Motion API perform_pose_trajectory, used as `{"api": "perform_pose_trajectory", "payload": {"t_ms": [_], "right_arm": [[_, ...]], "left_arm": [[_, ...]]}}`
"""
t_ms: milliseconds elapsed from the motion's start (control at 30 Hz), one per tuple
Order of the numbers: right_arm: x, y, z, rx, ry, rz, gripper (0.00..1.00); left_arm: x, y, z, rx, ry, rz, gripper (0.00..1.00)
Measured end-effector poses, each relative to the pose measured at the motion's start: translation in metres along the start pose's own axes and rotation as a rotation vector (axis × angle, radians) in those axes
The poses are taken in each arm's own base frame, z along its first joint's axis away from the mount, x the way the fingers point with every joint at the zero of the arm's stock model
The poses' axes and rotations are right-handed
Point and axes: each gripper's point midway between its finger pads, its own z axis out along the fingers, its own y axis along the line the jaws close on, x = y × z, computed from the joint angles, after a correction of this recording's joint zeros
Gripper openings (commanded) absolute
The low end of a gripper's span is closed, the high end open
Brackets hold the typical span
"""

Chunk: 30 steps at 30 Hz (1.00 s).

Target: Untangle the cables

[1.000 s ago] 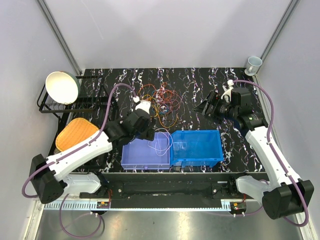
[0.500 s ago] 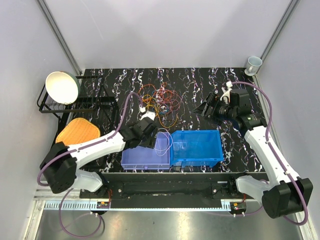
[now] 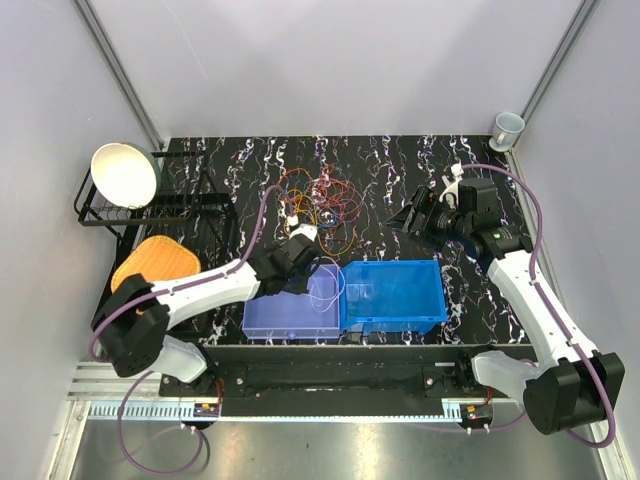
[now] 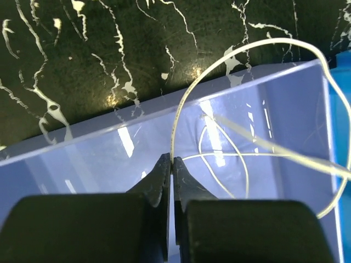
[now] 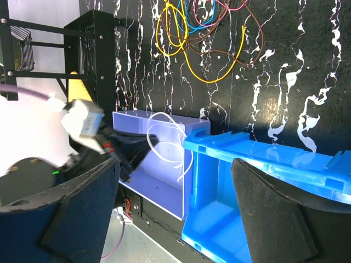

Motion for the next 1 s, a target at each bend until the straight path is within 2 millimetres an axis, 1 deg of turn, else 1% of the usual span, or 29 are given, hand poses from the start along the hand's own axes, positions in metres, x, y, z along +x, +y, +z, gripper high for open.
{"api": "perform_pose_trajectory", "payload": {"t_ms": [67, 167, 267, 333, 400, 467, 500, 567, 733, 833, 1000], "right_arm": [[0.001, -0.001, 0.0, 0.001, 0.002, 0.001, 0.88], [0.001, 0.0, 0.0, 0.001, 0.001, 0.001, 0.88], [0.0, 0.0, 0.0, -0.001, -0.001, 0.001, 0.88], [0.0, 0.001, -0.001, -0.003, -0.003, 0.003, 0.88], [0.0, 0.001, -0.001, -0.006, -0.005, 0.005, 0.87], [0.0, 0.002, -0.002, -0.008, -0.008, 0.007, 0.87], [-0.001, 0.003, -0.002, -0.01, -0.01, 0.008, 0.87], [-0.002, 0.004, -0.002, -0.017, -0.016, 0.008, 0.87], [0.001, 0.003, -0.003, -0.021, -0.02, 0.011, 0.87], [0.003, 0.001, -0.003, -0.019, -0.016, 0.016, 0.87], [0.005, 0.0, -0.002, -0.017, -0.011, 0.023, 0.87]], "left_arm": [[-0.003, 0.001, -0.01, 0.001, -0.001, 0.0, 0.0], [-0.022, 0.0, -0.042, 0.029, -0.049, -0.014, 0.0], [-0.052, -0.003, -0.088, 0.08, -0.141, -0.04, 0.0], [-0.069, -0.003, -0.117, 0.112, -0.201, -0.055, 0.0], [-0.08, -0.001, -0.145, 0.136, -0.247, -0.068, 0.0], [-0.082, 0.003, -0.162, 0.145, -0.262, -0.074, 0.0], [-0.08, 0.006, -0.166, 0.143, -0.258, -0.075, 0.0], [-0.069, 0.012, -0.17, 0.127, -0.226, -0.077, 0.0], [-0.035, 0.023, -0.16, 0.085, -0.109, -0.087, 0.0], [-0.019, 0.029, -0.156, 0.061, -0.062, -0.095, 0.0], [-0.008, 0.034, -0.154, 0.046, -0.038, -0.103, 0.0]]}}
